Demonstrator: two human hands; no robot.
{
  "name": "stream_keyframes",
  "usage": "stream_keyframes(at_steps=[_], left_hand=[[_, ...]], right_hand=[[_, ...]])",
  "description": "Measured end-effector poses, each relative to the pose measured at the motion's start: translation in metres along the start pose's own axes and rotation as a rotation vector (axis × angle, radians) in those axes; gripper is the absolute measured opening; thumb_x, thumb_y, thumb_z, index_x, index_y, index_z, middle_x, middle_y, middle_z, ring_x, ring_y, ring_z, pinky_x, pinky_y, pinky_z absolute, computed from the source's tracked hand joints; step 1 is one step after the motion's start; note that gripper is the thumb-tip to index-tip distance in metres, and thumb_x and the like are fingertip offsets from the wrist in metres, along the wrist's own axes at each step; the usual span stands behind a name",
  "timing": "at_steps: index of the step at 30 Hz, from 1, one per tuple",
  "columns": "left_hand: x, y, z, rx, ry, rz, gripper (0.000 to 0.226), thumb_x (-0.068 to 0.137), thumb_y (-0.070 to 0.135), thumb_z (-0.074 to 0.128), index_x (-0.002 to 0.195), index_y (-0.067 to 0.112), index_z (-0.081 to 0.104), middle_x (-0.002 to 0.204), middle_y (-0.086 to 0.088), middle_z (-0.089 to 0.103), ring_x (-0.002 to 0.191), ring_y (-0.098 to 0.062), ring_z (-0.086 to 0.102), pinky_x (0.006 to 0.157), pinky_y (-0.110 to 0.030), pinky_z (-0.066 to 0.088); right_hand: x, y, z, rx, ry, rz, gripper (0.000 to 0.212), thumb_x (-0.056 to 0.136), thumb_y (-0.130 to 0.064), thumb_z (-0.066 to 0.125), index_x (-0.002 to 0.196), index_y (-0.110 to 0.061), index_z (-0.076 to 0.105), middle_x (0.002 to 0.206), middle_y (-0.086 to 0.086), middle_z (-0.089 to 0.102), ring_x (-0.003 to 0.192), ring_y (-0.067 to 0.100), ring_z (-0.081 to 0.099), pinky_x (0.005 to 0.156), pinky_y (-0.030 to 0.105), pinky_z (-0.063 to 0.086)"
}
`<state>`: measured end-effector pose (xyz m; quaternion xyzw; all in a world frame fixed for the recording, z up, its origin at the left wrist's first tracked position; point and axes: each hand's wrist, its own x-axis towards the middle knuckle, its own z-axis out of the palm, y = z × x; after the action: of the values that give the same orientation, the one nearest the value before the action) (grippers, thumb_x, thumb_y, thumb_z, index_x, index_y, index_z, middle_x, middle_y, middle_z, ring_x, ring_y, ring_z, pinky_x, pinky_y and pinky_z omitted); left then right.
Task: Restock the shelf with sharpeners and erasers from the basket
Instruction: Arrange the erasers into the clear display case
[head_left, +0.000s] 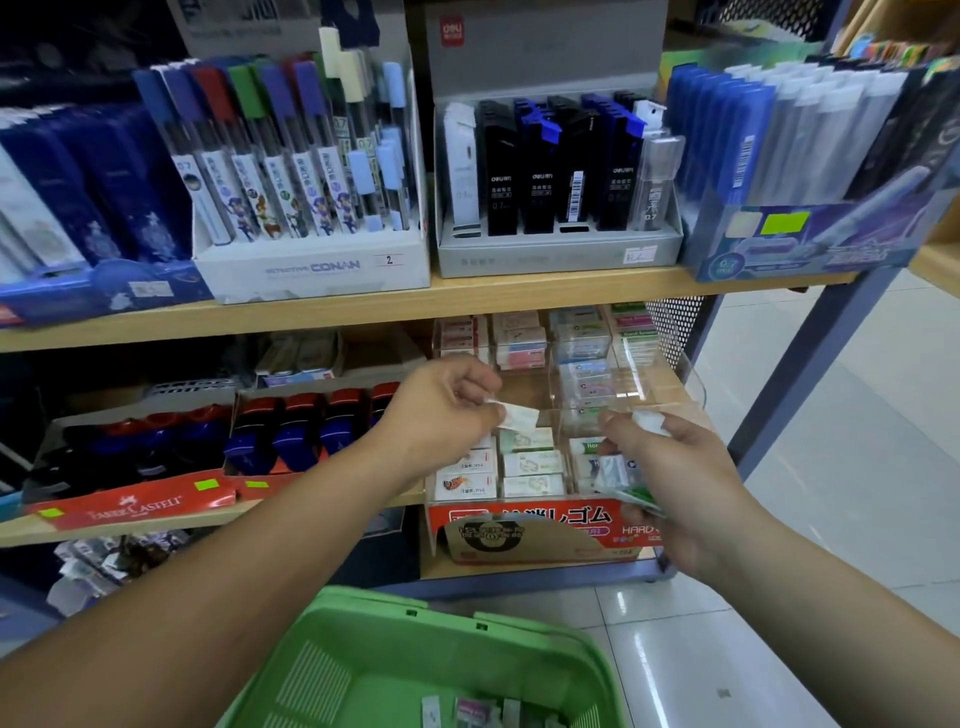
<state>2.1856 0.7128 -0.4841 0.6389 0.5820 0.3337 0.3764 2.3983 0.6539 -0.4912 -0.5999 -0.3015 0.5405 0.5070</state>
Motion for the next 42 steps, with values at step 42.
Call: stream_keyframes(at_steps=[42], left_hand=[[-0.017,0.012,0.003,-0.275,-0.266,-0.151,0.019,0.090,0.006,0.076,0.108,0.014,0.075,0.080,-0.005,0.068,0.066,-0.015,0.062,0.063,-0.028,0.055]], right_hand=[[-0.008,-0.003,0.011,-0.056,-0.108,0.009,0.018,0.090,-0.026,0.081,0.101,-0.013,0.075,0.084,0.010,0.073,0.069,0.032,0.065,0.053,0.033,0.044]])
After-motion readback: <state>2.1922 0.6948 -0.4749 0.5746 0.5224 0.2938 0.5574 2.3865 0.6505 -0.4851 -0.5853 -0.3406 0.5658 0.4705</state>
